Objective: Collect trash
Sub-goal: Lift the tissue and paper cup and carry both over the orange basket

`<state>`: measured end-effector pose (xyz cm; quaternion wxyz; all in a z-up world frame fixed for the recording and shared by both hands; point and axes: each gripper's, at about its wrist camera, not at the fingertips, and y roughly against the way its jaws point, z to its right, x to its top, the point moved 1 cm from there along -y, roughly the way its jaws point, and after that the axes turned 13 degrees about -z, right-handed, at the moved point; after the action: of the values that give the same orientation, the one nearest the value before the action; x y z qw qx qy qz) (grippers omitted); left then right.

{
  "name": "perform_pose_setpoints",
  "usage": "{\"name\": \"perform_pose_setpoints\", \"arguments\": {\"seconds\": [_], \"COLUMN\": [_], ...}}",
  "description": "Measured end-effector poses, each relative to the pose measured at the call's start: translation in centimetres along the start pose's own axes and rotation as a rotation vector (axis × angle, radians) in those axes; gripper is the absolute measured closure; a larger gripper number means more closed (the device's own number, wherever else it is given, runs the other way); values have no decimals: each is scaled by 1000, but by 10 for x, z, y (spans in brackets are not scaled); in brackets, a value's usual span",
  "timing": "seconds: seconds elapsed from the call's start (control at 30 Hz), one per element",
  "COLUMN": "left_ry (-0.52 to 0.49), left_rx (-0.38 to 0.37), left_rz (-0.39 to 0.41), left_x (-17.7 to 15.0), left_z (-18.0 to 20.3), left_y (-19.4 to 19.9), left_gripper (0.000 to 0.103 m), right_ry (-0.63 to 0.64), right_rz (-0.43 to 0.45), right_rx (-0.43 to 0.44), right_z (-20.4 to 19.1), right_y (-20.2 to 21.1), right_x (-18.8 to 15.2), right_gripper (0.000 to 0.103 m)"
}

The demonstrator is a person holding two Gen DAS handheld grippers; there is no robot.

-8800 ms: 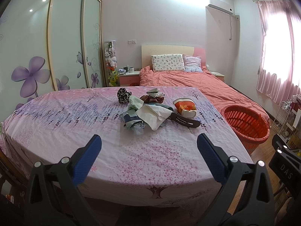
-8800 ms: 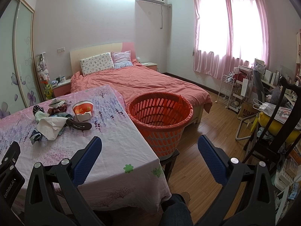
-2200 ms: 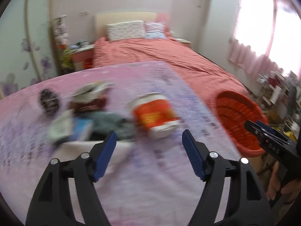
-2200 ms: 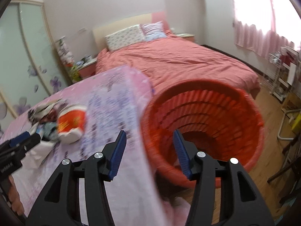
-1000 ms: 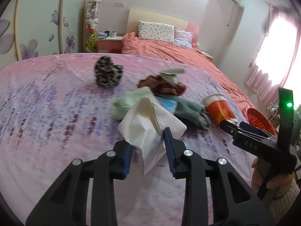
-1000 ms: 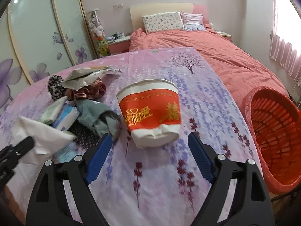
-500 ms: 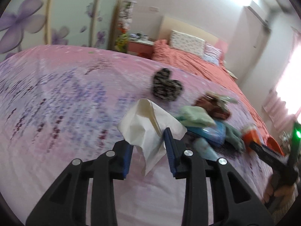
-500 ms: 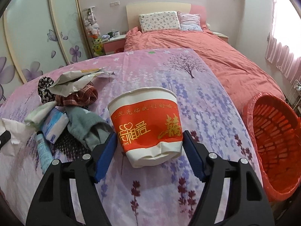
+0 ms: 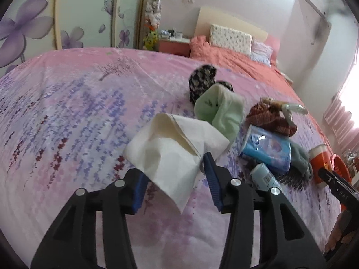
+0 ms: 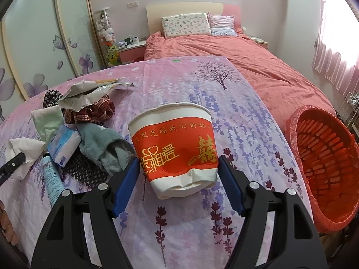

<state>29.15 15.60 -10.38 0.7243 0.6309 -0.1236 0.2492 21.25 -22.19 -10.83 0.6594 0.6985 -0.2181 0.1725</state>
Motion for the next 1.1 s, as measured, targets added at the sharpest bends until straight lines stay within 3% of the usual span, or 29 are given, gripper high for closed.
{"name": "perform_pose_setpoints", "arguments": {"seconds": [0.33,0.4,0.5,0.63,0.7,0.93,1.1], "left_ry": [-47,-55,-119,-176,-174,-172,-176], "left_rx": [34,32,109,152,142,138,149], "left_rz": [-60,-62,-52,-56,-64,-76,-84], "left_x": [1,2,8,11,11,13,13], "left_z": [9,10,19,23,22,19,19], "left_y": [-13,-14,-16,-19,-21,-24,-26], "left_gripper": [62,68,70,70,70,71,71], "right_ry": [-1,4,14,0,-25,-34,-35], "right_rz": [0,0,0,-46,-81,-57,-22], "right_rx": [1,-8,-25,-18,-8,52,54], "right_z": [-2,-2,-4,0,5,11,11], "right_y": [-2,-2,-4,-13,-19,-15,-10], "right_x": [1,2,2,4,5,2,3], "right_gripper": [33,33,33,34,38,38,26]}}
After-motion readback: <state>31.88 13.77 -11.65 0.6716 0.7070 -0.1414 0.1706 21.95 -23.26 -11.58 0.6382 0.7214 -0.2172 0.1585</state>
